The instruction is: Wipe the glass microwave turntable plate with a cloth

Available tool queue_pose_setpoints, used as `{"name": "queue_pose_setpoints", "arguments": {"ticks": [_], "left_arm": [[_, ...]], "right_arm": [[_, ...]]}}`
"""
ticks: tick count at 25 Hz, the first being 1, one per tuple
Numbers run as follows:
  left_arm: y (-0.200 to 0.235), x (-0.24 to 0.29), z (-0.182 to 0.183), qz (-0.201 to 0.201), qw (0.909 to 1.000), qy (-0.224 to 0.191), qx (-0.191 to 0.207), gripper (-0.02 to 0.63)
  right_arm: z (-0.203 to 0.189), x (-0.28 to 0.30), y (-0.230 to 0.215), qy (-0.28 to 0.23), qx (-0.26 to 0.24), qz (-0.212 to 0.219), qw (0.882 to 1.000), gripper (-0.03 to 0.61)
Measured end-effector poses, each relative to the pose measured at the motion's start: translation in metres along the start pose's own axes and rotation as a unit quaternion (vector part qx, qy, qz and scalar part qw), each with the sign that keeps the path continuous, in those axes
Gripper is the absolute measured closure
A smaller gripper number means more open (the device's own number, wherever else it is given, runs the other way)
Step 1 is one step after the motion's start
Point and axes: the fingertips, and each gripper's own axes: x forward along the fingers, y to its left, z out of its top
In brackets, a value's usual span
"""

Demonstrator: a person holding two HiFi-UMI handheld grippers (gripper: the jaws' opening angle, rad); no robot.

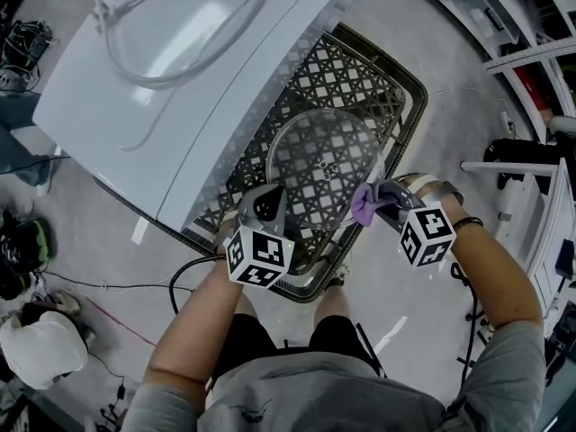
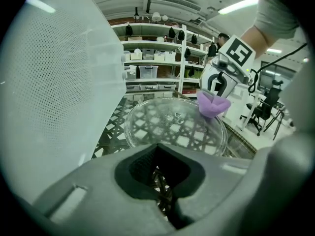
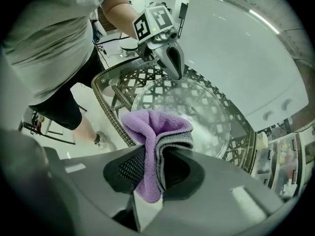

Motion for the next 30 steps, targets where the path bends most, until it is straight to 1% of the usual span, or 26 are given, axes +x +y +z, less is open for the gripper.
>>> {"name": "queue_pose_setpoints", "arguments": {"ticks": [4, 6, 9, 12, 14, 17, 20, 24, 27, 30], "left_arm": [[0.000, 0.000, 0.000, -0.002, 1.0000, 0.001, -0.003, 0.614], [-0.001, 0.000, 0.000, -0.001, 1.0000, 0.002, -0.001, 0.614], [0.000, 0.000, 0.000, 0.001, 1.0000, 0.002, 0.000, 0.614], [0.000, 0.000, 0.000, 0.000, 1.0000, 0.002, -0.001, 0.614], [0.000, 0.000, 0.001, 0.000, 1.0000, 0.002, -0.002, 0.614], [0.000, -0.001, 0.000, -0.002, 1.0000, 0.003, -0.003, 0.614], [0.000, -0.001, 0.000, -0.004, 1.0000, 0.003, -0.004, 0.614], [0.000, -0.001, 0.000, -0.004, 1.0000, 0.003, -0.005, 0.614], [0.000, 0.000, 0.000, -0.005, 1.0000, 0.004, -0.006, 0.614], [0.000, -0.001, 0.000, -0.006, 0.9999, 0.004, -0.007, 0.614]], "right_arm": [[0.002, -0.001, -0.001, 0.001, 0.002, -0.002, 1.000, 0.485], [0.012, -0.004, -0.002, -0.012, 0.004, -0.009, 1.000, 0.485], [0.058, -0.005, 0.004, -0.075, 0.015, -0.011, 0.997, 0.485], [0.112, 0.007, 0.021, -0.130, -0.005, 0.002, 0.992, 0.485], [0.141, 0.015, 0.025, -0.155, -0.011, 0.005, 0.988, 0.483], [0.166, 0.024, 0.020, -0.176, -0.007, -0.001, 0.984, 0.483], [0.172, 0.029, 0.020, -0.180, -0.008, -0.009, 0.984, 0.483], [0.164, 0.030, 0.023, -0.176, -0.005, -0.010, 0.984, 0.485], [0.153, 0.027, 0.026, -0.170, 0.002, -0.001, 0.986, 0.485], [0.133, 0.023, 0.029, -0.155, 0.014, 0.008, 0.988, 0.485]]}}
